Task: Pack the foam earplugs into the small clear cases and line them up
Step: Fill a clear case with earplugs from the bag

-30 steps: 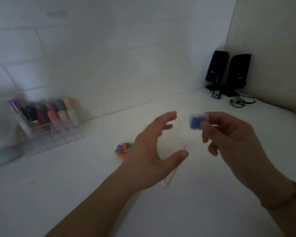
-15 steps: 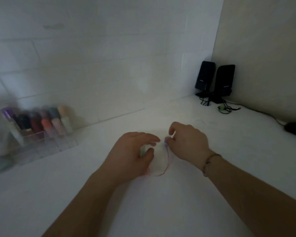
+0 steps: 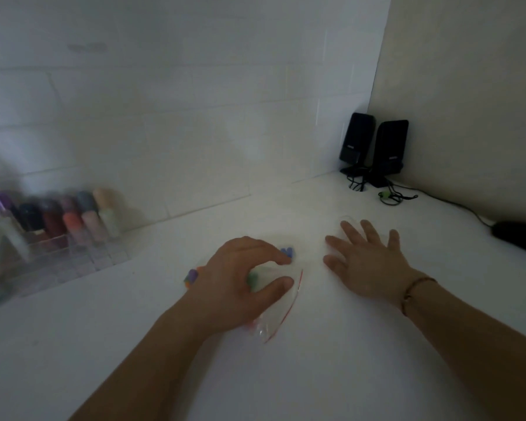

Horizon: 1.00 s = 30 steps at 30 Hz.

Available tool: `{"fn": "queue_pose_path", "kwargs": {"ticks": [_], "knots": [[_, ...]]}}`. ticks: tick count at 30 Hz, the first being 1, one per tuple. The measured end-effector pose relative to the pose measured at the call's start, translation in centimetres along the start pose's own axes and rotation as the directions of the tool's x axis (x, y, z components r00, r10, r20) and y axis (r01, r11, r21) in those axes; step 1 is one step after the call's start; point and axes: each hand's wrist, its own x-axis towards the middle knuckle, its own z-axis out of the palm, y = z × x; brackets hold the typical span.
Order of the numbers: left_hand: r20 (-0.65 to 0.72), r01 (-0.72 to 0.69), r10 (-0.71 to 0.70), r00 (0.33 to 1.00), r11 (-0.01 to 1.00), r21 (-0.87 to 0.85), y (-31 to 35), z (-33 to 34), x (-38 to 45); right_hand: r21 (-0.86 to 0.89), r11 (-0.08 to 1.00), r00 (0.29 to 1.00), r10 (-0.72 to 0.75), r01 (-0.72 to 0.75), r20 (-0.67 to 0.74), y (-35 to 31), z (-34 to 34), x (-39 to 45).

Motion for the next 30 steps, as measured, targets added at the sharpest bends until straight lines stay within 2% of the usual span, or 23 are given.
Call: {"fn": "queue_pose_path", "kwargs": {"ticks": [4, 9, 15, 18, 20, 25, 27, 30], "knots": [[0.001, -0.009, 0.009, 1.0, 1.0, -0.006, -0.1, 0.1, -0.2, 0.069, 0.998, 1.0, -0.004, 0.003, 0.015, 1.8, 0.4, -0.2], [0.011, 0.016, -0.015, 1.0, 1.0, -0.015, -0.3, 0.3, -0.2, 0.083, 0.997, 1.0, -0.004, 0.002, 0.021, 4.9, 0.4, -0.4], [0.003, -0.03, 0.03, 1.0, 1.0, -0.005, -0.2, 0.5, -0.3, 0.092, 0.996, 0.997, 0.016, -0.022, 0.075, 8.0, 0.5, -0.1], [-0.021, -0.023, 0.022, 1.0, 1.0, -0.012, -0.3, 0.4, -0.1, 0.211, 0.976, 0.991, -0.026, 0.053, -0.129, 7.5, -0.5, 1.1], [-0.044, -0.012, 0.012, 0.999, 1.0, -0.01, -0.1, 0.2, -0.1, 0.302, 0.947, 0.981, -0.051, 0.107, -0.189, 6.3, -1.3, 2.6], [-0.103, 0.027, -0.037, 0.994, 0.995, -0.092, 0.6, -0.4, -0.2, 0.157, 0.987, 0.999, -0.035, 0.033, 0.012, 4.1, -1.6, 5.5], [-0.14, 0.083, -0.11, 0.984, 0.98, -0.181, 0.7, -0.6, 0.0, 0.126, 0.992, 1.0, -0.004, 0.006, -0.012, 3.3, -2.0, 5.1], [-0.193, 0.198, -0.28, 0.94, 0.912, -0.359, 0.7, -1.0, 0.5, -0.004, 0.999, 0.989, -0.035, 0.035, -0.14, 2.1, -2.9, 3.4]]}}
